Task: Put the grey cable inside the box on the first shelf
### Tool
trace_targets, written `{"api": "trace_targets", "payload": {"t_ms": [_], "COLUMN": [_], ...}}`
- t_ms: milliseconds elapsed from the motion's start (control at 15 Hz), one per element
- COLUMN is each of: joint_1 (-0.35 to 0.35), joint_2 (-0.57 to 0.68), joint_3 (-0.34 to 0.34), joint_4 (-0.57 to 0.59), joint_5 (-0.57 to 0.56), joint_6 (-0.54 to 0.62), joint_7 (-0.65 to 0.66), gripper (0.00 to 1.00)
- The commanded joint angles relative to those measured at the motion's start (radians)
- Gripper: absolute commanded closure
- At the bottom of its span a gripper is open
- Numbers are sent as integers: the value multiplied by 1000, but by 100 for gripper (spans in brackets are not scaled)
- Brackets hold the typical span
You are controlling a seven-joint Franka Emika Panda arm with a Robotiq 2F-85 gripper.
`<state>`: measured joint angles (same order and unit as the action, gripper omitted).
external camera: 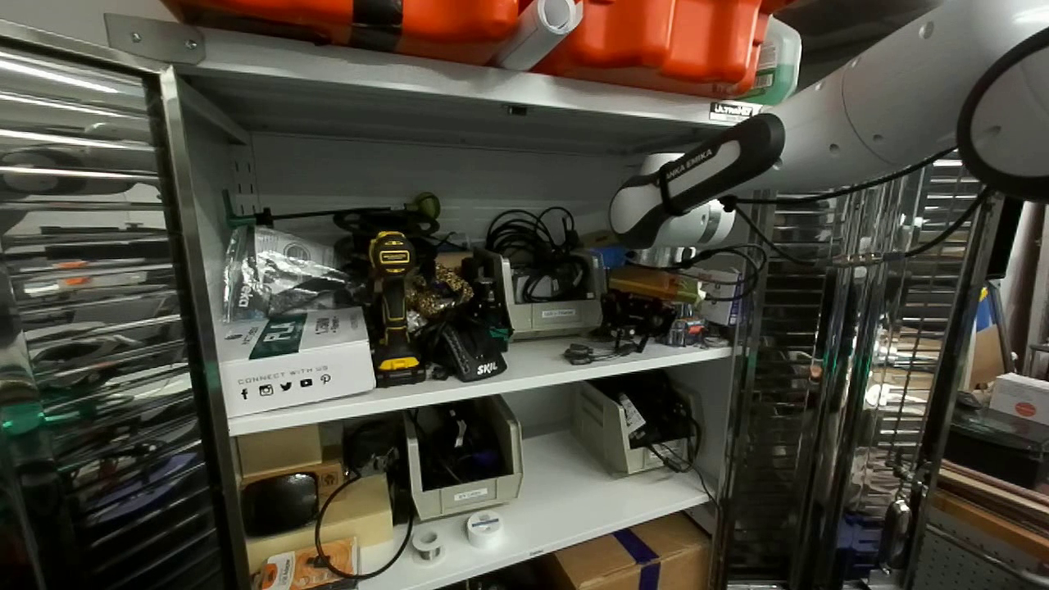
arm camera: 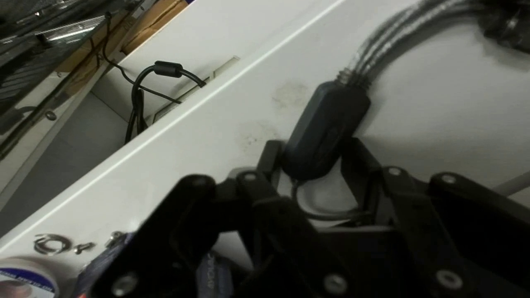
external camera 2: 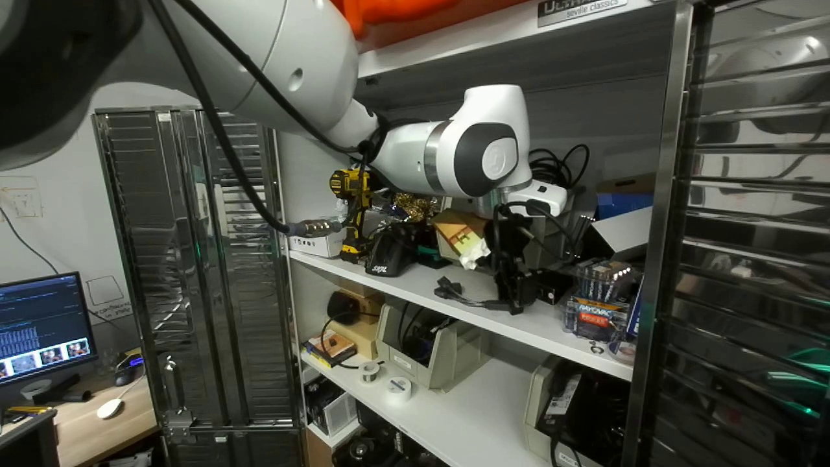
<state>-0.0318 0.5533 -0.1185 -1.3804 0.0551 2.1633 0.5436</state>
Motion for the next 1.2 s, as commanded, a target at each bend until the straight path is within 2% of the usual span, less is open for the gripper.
{"api": "trace_targets", "payload": {"t_ms": [0, 67, 267, 667, 867, 1000, 1133], "joint_1": [21, 24, 34, 84, 125, 140, 144], "joint_2": [0, -4, -39, -257, -365, -435, -476], "joint_3": [-14, -15, -16, -17, -46, -67, -87], "joint_4": [3, -4, -49, -349, -501, -607, -665], "joint_5": [-27, -34, -54, -132, -274, -389, -537], "joint_6": [-22, -20, 2, 188, 374, 503, 607], "joint_7": [4, 4, 4, 9, 104, 222, 376], "gripper": [87, 84, 84, 84, 84, 84, 85]}}
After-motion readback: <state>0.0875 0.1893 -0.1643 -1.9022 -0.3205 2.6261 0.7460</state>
